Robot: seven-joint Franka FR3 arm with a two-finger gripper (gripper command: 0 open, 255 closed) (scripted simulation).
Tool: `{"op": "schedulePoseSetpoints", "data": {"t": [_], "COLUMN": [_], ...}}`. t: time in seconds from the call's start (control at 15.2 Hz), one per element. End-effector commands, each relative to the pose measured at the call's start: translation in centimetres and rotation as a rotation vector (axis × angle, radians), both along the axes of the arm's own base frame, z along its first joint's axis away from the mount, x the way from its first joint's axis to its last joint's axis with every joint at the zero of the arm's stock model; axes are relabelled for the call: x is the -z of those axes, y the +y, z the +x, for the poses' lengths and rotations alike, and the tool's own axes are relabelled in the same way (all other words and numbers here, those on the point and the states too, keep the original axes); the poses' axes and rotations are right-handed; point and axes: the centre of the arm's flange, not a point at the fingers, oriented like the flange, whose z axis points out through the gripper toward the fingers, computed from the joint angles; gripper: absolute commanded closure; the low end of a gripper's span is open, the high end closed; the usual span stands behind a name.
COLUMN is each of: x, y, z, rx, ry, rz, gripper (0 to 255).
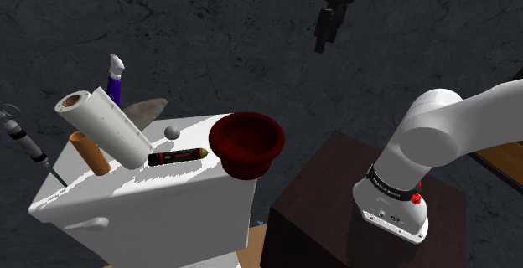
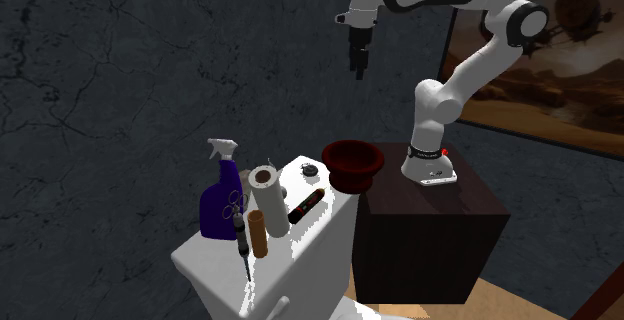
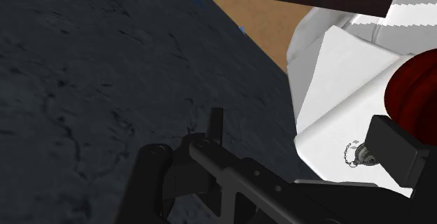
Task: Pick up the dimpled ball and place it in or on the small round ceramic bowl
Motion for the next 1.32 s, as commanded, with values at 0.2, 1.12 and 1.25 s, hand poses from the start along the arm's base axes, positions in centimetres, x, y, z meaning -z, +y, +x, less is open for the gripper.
{"op": "schedulePoseSetpoints", "data": {"t": [0.2,1.12,1.25], "x": [1.7,9.6,10.6], "y": [3.0,16.8,18.8], "z": [1.8,10.8,12.1], "rx": [0.007,0.040,0.045], "ry": [-0.002,-0.013,-0.014], "rz": [0.003,0.019,0.021], "gripper": [0,0,0]}}
